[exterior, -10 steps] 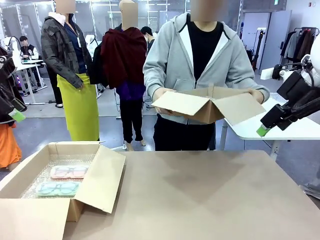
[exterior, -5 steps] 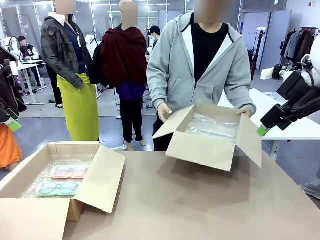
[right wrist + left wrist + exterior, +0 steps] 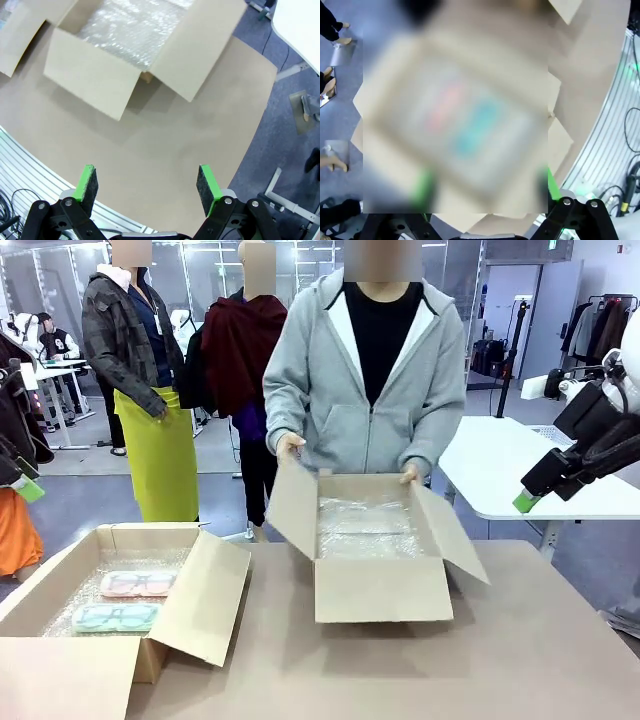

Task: Pack the glasses set securely to prepare it for shipping.
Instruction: Position the Package Box on the left side of the table.

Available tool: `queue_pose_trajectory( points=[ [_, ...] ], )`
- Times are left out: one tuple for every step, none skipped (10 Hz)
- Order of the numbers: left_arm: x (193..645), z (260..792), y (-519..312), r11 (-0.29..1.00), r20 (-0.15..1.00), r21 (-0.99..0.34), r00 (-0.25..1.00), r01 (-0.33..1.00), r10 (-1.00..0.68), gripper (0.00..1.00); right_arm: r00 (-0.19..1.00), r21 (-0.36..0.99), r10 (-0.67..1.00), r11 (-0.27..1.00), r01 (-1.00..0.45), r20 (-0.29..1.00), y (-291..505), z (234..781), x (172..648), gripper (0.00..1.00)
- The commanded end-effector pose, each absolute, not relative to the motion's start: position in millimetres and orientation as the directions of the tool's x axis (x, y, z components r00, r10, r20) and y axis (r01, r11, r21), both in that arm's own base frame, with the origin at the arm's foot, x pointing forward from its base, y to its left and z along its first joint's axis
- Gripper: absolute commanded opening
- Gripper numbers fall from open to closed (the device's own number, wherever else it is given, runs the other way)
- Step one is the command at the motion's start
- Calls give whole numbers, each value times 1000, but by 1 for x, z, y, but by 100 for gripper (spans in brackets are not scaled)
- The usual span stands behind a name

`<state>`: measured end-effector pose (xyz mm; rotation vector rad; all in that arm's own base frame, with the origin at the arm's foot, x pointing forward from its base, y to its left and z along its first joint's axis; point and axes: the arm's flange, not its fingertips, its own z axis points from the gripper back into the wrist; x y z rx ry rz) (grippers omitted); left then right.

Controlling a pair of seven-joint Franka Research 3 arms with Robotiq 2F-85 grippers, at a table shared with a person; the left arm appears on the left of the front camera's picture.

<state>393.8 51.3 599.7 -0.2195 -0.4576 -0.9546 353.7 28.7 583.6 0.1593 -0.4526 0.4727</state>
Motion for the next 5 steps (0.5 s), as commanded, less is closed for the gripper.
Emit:
queue_pose_trajectory(
  points=[
    [394,602,52,575,459,32,499,818,-735,100,796,37,398,885,-464,456,30,585,353,100],
    [394,602,52,575,459,32,499,818,-735,100,796,37,398,885,-464,456,30,585,353,100],
    [394,602,52,575,459,32,499,818,-735,100,796,37,398,885,-464,456,30,585,353,100],
    [394,602,52,575,459,32,499,818,-735,100,796,37,398,885,-464,456,30,585,353,100],
    [394,602,52,575,459,32,499,818,-735,100,796,37,398,885,-464,456,30,585,353,100]
  ],
)
